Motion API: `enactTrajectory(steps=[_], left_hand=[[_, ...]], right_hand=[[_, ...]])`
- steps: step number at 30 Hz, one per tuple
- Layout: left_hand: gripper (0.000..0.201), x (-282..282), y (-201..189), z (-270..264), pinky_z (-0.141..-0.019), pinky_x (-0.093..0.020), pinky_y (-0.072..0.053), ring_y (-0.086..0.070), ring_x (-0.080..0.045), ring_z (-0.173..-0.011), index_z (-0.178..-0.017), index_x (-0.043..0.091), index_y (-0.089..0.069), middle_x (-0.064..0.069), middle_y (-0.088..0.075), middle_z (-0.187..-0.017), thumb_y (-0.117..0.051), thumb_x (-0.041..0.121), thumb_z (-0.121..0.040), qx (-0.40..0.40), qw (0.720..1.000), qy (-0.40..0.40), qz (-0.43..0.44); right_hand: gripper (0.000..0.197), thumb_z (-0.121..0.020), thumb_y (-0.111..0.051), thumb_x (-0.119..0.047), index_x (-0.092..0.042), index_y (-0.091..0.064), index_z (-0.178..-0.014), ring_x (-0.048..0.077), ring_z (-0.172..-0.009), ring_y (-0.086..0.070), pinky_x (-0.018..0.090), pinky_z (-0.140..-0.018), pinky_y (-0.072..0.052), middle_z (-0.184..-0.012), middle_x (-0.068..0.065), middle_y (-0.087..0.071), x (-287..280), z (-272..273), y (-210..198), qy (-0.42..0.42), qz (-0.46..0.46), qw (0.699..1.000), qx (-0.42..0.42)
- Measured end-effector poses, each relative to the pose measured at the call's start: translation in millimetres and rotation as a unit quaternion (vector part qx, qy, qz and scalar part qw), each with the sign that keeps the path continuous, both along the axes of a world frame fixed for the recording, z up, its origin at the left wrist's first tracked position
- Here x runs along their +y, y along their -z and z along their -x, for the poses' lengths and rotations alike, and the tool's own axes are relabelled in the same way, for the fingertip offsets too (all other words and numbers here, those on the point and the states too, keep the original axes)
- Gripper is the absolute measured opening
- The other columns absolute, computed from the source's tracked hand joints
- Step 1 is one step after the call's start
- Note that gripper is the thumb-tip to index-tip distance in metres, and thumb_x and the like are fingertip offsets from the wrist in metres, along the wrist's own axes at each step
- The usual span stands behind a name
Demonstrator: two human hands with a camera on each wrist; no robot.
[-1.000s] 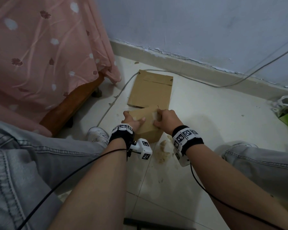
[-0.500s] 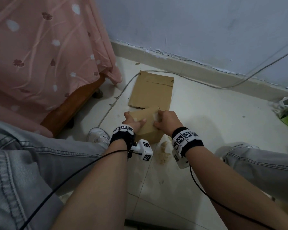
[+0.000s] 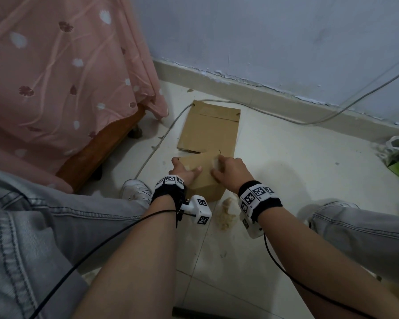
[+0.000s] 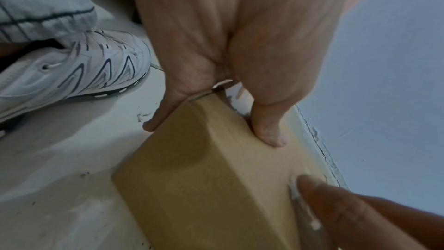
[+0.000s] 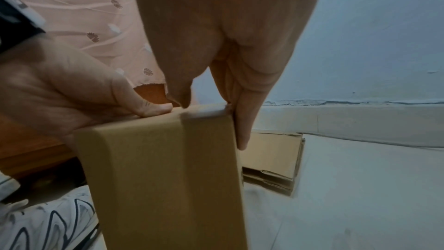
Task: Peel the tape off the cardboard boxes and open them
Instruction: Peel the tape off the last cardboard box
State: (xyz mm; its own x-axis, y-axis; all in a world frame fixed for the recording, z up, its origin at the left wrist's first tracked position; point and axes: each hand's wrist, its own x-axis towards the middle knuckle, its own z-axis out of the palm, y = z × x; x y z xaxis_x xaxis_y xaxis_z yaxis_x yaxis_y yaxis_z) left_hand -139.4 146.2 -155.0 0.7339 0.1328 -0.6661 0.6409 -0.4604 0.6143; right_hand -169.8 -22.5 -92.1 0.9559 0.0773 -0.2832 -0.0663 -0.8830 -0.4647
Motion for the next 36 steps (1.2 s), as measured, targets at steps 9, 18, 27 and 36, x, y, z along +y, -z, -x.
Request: enactTrajectory(steps=[9, 18, 27, 36], left_hand=[[0.093, -1, 1, 0, -0.104, -0.054, -0.042, -0.05, -0.039, -0.122, -0.145, 0.023, -0.012, -0.015, -0.047, -0.137, -0.071, 0.053, -0.08, -0.01, 1.0, 0.0, 0.002], [0.092, 0, 0, 0, -0.099, -0.056, -0.046, -0.053, -0.04, -0.117, -0.141, 0.024, -0.013, -0.015, -0.048, -0.134, -0.071, 0.056, -0.077, -0.009, 1.0, 0.005, 0.001], [0.092, 0, 1, 0, -0.101, -0.056, -0.044, -0.052, -0.04, -0.118, -0.142, 0.024, -0.013, -0.015, -0.049, -0.134, -0.071, 0.055, -0.077, -0.01, 1.0, 0.001, -0.003], [0.095, -2, -1, 1, -0.097, -0.06, -0.047, -0.054, -0.043, -0.114, -0.138, 0.028, -0.014, -0.015, -0.048, -0.133, -0.069, 0.062, -0.068, -0.001, 1.0, 0.008, 0.0]], right_hand=[[0.034, -0.094, -0.053, -0.028, -0.004, -0.055, -0.118, 0.035, -0.103, -0.059, 0.037, -0.083, -0.047, -0.107, 0.019, -0.065, 6, -1, -1, -0.01, 0.047, 0.999, -0.003], [0.024, -0.094, -0.043, -0.012, -0.007, -0.061, -0.111, 0.037, -0.099, -0.061, 0.035, -0.079, -0.047, -0.103, 0.018, -0.067, 10, -1, 2, 0.023, 0.067, 0.997, -0.012], [0.028, -0.09, -0.058, -0.029, -0.005, -0.063, -0.104, 0.035, -0.1, -0.059, 0.039, -0.086, -0.051, -0.102, 0.017, -0.066, 12, 0, -4, 0.04, 0.025, 0.999, -0.005], [0.019, -0.091, -0.051, -0.014, -0.005, -0.064, -0.102, 0.036, -0.096, -0.063, 0.035, -0.077, -0.049, -0.099, 0.018, -0.068, 21, 0, 1, 0.062, 0.061, 0.996, -0.023]])
